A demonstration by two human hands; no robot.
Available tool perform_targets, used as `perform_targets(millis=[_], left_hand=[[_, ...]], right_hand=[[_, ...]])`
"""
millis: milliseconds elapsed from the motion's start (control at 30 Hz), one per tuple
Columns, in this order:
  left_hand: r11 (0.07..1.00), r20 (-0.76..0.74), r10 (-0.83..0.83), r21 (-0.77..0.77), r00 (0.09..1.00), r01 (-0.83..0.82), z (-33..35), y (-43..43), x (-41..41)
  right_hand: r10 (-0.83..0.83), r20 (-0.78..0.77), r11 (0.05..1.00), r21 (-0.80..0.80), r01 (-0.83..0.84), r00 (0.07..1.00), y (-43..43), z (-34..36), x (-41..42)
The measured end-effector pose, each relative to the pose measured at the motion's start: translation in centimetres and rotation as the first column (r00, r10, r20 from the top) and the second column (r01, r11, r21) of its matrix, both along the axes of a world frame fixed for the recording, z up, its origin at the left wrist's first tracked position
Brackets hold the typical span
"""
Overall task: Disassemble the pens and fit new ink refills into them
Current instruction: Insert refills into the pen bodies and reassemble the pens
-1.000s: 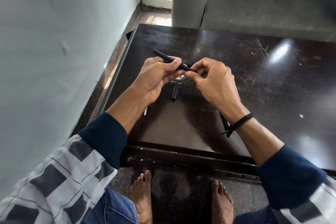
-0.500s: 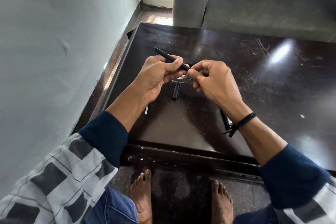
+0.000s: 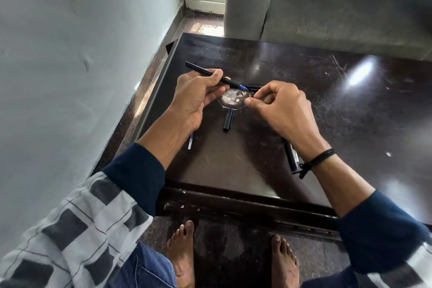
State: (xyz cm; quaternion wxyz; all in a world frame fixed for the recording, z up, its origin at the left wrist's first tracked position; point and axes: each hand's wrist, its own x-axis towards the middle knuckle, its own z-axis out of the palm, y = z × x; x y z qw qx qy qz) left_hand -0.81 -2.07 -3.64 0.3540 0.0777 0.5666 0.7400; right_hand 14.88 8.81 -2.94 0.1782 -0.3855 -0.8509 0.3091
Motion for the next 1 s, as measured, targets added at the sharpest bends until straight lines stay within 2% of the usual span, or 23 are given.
perform_targets(millis=[200,367,633,833,900,1000], left_hand=[[0.997,0.012,0.070,0.008,0.997,-0.070,0.0,-0.1,-0.5],[0.997,0.018,0.077,0.017,0.997,-0.077,-0.1,-0.1,-0.6],[0.999,0.017,0.047,0.021,0.999,-0.047,-0.1,-0.1,-0.4],[0.999,0.016,0.039,0.023,0.999,-0.040,-0.1,-0.1,-0.4],[0.999,0.022,0.047,0.025,0.999,-0.047,-0.1,-0.1,-0.4],[0.998,0.026,0.065,0.025,0.998,-0.065,-0.1,-0.2,-0.7]], right_hand=[[0.215,0.204,0.974,0.030,-0.226,0.955,-0.9,-0.6,-0.4],[0.330,0.176,0.928,0.121,-0.353,0.927,-1.6,-1.0,-0.6],[0.428,0.297,0.839,0.221,-0.497,0.854,-2.1,-1.9,-0.8],[0.410,0.317,0.841,0.231,-0.489,0.855,-1.7,-1.7,-0.5],[0.331,0.293,0.894,0.208,-0.397,0.897,-1.4,-1.6,-0.5],[0.121,0.198,0.982,0.117,-0.146,0.973,-0.6,-1.2,-0.2]])
